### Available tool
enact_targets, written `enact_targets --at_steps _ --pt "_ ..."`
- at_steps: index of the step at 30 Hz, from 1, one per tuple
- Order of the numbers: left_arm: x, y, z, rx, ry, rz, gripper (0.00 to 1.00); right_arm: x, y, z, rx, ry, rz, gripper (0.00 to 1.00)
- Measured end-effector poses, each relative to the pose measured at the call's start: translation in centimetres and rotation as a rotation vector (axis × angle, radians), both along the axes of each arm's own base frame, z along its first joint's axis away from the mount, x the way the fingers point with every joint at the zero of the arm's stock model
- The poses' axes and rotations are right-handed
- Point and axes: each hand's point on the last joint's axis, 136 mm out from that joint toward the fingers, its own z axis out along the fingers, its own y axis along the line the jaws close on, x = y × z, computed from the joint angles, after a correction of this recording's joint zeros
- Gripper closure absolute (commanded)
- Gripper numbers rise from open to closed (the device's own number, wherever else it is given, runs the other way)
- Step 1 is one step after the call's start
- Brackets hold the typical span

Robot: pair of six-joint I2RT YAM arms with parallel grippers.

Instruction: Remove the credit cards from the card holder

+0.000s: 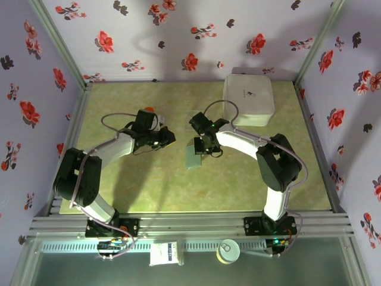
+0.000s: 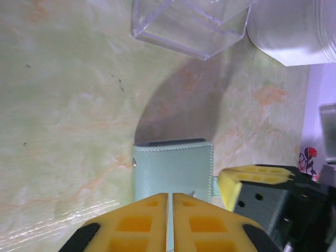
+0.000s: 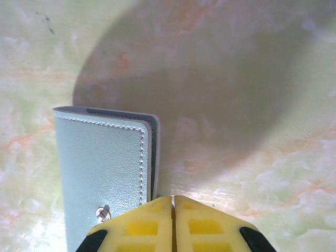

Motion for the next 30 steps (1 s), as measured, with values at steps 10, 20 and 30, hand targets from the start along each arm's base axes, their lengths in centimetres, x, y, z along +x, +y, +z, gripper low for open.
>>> enact_targets --at_steps 10,20,30 --pt "0.1 0.5 1.2 -0.015 -0.056 0.010 0.87 -0.4 0.1 2.5 -0.027 0.012 0.013 1.00" --pt "0.1 1.1 0.7 -0.009 -0.044 0.024 0.86 -1.4 3.1 4.1 0.033 -0.004 -0.064 1.00" --pt "-0.4 0.9 -0.8 -0.003 0.010 0.000 0.87 -0.7 4.7 4.7 0.143 -0.065 -0.146 1.00"
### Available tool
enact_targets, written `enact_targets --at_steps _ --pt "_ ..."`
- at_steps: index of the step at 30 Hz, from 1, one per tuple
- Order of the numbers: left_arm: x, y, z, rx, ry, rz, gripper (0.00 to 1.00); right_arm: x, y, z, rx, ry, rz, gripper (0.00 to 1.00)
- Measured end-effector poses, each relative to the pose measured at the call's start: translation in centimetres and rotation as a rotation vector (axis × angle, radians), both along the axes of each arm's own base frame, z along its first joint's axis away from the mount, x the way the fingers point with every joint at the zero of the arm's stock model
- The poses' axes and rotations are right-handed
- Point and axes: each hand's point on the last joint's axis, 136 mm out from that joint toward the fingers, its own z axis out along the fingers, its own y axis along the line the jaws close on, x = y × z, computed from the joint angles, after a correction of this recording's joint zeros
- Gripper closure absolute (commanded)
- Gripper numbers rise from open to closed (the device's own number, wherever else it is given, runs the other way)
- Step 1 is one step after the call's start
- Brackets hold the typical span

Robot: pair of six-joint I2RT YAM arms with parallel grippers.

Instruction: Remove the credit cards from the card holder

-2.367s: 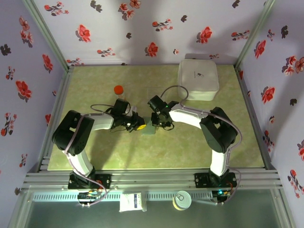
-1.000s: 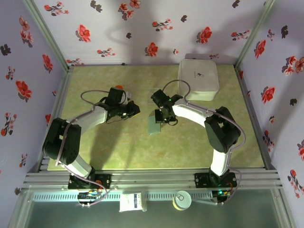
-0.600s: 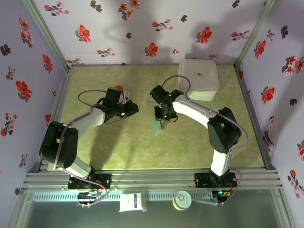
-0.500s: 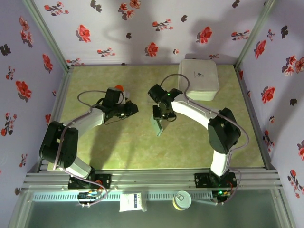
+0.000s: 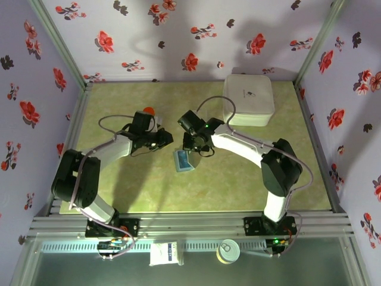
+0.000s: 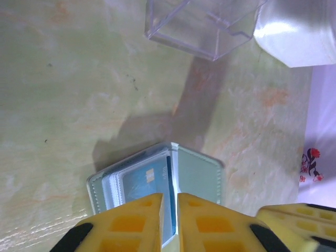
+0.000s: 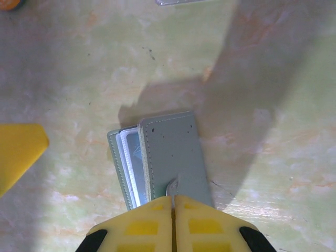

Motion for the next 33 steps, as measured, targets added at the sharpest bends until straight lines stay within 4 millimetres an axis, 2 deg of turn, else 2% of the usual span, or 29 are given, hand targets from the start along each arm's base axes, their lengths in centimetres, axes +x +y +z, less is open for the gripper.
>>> enact_targets --at_steps 7,15,21,33 --pt "-0.3 -0.4 -1.8 0.021 0.065 -0.029 0.93 0.5 -3.2 -0.6 -0.020 -0.003 -0.060 1.00" --pt "-1.4 -1.1 -3.8 0.050 0.126 -0.060 0.97 0.4 -6.7 -2.7 -0.109 0.025 -0.088 1.00" --pt "-2.3 -1.4 -5.2 0.072 0.171 -0.079 0.99 -0.4 -7.8 -4.2 -0.152 0.044 -0.083 1.00" --pt "-3.0 -1.5 -6.1 0.108 0.190 -0.084 1.00 -1.5 -9.0 -6.7 -0.182 0.067 -0.087 1.00"
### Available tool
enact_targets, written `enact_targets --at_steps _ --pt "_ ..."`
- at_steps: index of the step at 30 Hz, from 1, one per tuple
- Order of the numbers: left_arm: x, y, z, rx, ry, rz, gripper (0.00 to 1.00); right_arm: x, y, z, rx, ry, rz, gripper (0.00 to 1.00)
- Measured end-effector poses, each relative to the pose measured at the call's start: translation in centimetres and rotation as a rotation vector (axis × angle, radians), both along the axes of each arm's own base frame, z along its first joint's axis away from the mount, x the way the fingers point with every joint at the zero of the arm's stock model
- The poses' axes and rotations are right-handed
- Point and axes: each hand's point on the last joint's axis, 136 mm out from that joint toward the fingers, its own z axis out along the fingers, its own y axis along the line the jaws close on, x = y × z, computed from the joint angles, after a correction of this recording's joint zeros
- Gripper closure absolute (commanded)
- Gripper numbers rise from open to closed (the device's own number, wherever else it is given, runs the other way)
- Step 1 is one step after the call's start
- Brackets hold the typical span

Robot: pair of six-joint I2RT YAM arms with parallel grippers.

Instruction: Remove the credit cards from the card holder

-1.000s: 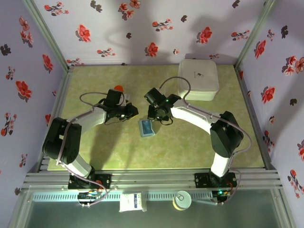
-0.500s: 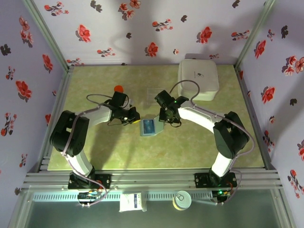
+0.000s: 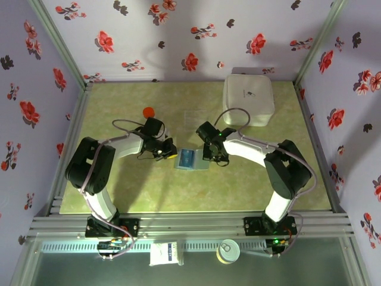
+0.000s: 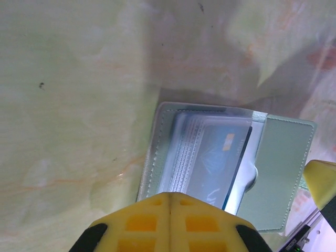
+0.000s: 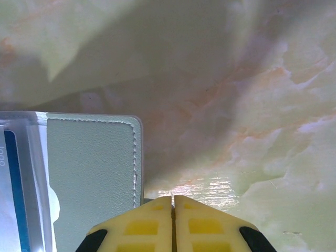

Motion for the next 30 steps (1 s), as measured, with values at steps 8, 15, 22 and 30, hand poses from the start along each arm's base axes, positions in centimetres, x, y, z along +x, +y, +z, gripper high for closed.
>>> enact_targets --at_steps 8,15,22,30 --pt "-0.1 0.2 -1.1 0.020 0.022 0.004 1.00 0.5 0.9 -0.5 0.038 -0.010 0.006 1.00" --pt "0.3 0.7 -1.2 0.021 0.024 0.021 1.00 0.5 1.2 -1.5 0.043 0.002 0.010 1.00" --pt "1.3 2.3 -1.4 0.037 0.016 0.053 1.00 1.1 1.7 -1.6 0.049 -0.001 0.010 1.00" --pt "1.4 2.4 -1.9 0.031 0.029 0.040 1.00 2.3 1.6 -1.7 0.056 -0.006 0.013 1.00"
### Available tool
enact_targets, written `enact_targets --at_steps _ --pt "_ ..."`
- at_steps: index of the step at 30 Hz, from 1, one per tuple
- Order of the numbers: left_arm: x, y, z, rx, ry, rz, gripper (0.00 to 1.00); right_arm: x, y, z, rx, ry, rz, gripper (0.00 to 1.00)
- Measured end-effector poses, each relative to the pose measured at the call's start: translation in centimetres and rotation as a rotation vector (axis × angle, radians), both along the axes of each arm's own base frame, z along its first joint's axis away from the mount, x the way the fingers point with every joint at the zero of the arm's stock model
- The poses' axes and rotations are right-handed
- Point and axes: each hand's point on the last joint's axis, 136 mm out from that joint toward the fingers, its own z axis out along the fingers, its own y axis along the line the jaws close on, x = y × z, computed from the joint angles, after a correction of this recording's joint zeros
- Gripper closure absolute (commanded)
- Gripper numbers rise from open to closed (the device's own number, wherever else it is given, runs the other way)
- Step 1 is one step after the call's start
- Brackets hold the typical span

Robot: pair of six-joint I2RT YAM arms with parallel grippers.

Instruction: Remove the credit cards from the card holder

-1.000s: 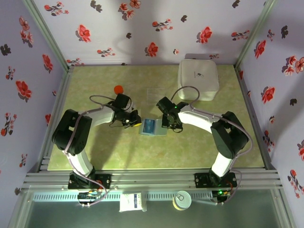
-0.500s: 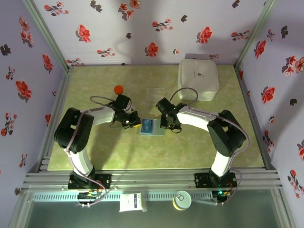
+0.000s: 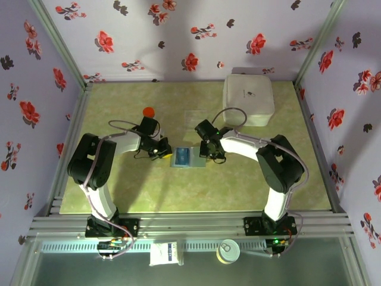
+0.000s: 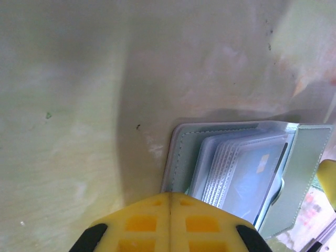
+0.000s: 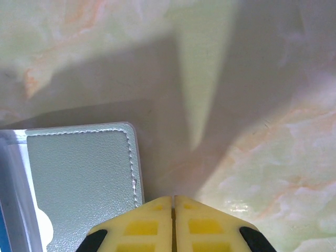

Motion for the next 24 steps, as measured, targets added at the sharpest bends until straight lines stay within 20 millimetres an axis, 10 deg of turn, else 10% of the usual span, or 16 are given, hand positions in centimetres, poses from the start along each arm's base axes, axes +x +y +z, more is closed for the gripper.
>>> enact_targets --at_steps 24 --pt "0.02 -0.50 -0.04 -0.030 -0.005 0.004 1.00 0.63 -0.65 -0.20 -0.086 0.006 0.071 0.99"
